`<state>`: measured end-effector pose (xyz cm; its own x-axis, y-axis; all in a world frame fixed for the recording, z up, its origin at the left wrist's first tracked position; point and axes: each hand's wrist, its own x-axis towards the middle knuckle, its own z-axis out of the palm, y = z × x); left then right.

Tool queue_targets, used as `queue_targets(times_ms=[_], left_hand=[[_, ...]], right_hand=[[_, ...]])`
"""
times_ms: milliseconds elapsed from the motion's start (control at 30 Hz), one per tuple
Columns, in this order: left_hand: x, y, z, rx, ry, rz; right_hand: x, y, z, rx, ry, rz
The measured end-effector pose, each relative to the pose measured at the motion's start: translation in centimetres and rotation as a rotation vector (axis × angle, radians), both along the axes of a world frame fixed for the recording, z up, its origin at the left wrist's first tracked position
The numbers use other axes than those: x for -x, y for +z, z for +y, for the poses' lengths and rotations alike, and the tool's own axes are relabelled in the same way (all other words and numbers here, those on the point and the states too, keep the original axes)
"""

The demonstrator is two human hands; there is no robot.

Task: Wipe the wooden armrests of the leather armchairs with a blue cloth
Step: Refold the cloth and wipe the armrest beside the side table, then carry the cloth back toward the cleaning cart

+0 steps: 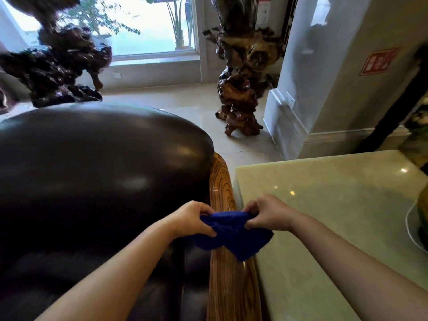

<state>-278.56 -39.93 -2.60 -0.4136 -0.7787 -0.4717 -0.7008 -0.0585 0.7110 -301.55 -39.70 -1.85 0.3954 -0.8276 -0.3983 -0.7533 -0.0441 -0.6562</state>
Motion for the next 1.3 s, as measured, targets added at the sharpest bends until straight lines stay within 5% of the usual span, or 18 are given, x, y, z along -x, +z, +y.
queue_targets(times_ms=[333, 700, 1300], left_hand=[[-3.3, 19.6, 7.0, 0.077, -0.011, 0.037], [-13.8, 33.6, 18.8, 0.271, 0.163, -0.022], [-46.4, 38.8, 54.1, 0.292, 0.603, -0.066]], right_hand=[[-2.2, 19.8, 4.7, 0.102, 0.183, 0.028], [-13.3, 34.5, 12.0, 0.270, 0.432, 0.026], [-51.4, 38.2, 35.7, 0.357, 0.971, -0.087]])
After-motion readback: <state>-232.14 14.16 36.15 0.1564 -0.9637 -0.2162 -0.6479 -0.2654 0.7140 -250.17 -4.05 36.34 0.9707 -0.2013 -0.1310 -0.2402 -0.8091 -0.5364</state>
